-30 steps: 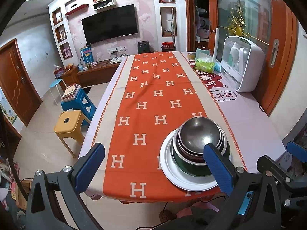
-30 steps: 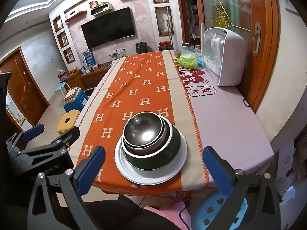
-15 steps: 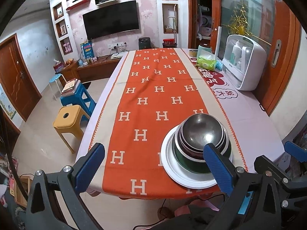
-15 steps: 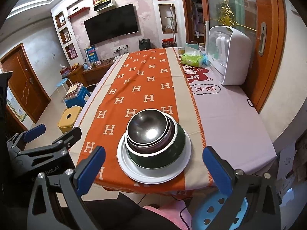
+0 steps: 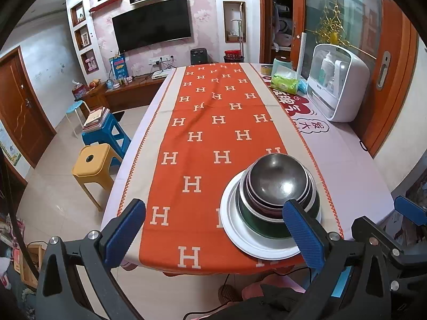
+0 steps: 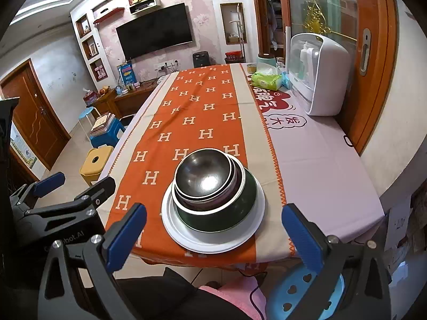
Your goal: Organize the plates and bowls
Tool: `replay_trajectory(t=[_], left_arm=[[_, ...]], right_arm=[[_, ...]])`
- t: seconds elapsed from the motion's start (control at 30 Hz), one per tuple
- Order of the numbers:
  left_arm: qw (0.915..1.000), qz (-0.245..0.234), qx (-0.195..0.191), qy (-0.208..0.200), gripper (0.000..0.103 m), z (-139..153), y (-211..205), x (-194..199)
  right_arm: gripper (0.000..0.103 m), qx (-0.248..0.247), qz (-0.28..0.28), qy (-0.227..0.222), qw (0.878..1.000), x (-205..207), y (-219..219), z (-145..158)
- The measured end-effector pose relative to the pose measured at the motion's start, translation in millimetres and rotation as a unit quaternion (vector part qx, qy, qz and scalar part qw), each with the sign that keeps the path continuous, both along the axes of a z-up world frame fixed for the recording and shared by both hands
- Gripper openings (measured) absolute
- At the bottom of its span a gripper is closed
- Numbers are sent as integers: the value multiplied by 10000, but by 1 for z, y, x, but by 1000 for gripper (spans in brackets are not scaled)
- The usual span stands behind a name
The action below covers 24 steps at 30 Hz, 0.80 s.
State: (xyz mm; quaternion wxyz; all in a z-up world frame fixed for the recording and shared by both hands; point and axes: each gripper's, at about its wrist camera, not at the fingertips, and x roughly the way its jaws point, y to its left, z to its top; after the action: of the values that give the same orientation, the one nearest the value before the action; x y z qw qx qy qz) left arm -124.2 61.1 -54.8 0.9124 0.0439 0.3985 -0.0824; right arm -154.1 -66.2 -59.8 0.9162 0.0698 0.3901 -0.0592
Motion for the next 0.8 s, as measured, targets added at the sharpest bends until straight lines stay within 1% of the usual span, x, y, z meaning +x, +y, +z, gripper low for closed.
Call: replay_trajectory(t=[0.8], left_arm=[[10000, -52, 14, 17, 102, -1, -2, 3]], right_arm=[[102, 9, -58, 34, 10000, 0, -4, -1]])
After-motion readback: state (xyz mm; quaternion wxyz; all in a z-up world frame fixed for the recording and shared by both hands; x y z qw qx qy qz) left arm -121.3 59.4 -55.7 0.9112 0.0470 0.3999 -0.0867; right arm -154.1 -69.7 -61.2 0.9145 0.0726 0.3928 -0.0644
